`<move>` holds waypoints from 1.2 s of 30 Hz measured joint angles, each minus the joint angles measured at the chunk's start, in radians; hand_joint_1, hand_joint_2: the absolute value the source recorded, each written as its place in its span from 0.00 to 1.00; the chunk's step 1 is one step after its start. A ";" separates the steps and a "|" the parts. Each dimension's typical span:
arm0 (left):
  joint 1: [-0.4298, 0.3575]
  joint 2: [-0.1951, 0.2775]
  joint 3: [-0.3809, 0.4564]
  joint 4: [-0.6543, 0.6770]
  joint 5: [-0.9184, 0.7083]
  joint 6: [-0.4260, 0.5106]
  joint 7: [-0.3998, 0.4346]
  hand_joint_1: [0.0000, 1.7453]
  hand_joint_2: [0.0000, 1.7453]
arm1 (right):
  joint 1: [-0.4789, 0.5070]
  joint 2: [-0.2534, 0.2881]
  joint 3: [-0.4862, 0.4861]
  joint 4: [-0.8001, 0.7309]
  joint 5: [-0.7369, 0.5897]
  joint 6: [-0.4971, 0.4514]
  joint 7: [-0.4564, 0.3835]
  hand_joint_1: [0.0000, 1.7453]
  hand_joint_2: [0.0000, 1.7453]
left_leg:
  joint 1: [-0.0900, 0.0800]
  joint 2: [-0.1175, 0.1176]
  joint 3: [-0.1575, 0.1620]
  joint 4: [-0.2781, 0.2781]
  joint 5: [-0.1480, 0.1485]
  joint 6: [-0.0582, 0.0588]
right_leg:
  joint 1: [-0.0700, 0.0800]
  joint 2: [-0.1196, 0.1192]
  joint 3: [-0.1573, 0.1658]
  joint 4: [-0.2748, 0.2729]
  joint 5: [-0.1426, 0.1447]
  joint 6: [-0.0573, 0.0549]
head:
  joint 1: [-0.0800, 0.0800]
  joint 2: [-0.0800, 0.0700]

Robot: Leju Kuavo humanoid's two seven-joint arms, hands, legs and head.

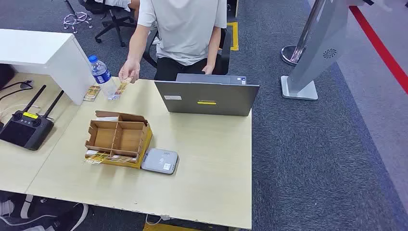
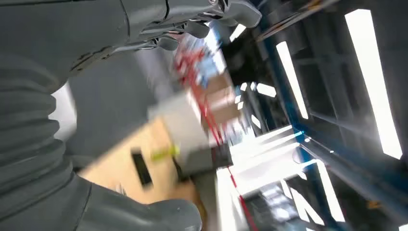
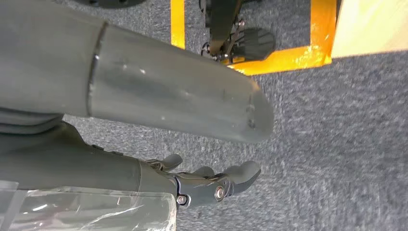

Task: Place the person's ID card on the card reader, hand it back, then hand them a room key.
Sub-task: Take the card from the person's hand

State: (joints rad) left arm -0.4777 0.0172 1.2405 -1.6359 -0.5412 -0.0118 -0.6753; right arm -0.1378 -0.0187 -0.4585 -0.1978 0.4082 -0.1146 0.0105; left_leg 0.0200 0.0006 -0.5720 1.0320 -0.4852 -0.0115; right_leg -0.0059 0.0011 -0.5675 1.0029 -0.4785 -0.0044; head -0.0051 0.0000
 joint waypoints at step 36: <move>-0.457 0.132 -1.304 0.454 -0.987 0.056 0.763 1.00 1.00 | 0.014 0.047 -0.037 0.004 0.059 0.019 -0.018 0.00 0.00 | 0.000 0.000 -0.019 0.002 0.015 0.001 | 0.000 0.000 -0.016 0.002 0.015 0.001 | 0.001 0.000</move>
State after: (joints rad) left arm -0.9346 0.1491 -0.0639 -1.1822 -1.5286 0.0445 0.0874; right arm -0.1236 0.0288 -0.4954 -0.1934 0.4674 -0.0954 -0.0076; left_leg 0.0203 0.0008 -0.5907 1.0339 -0.4706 -0.0101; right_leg -0.0061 0.0016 -0.5834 1.0046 -0.4636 -0.0035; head -0.0043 0.0000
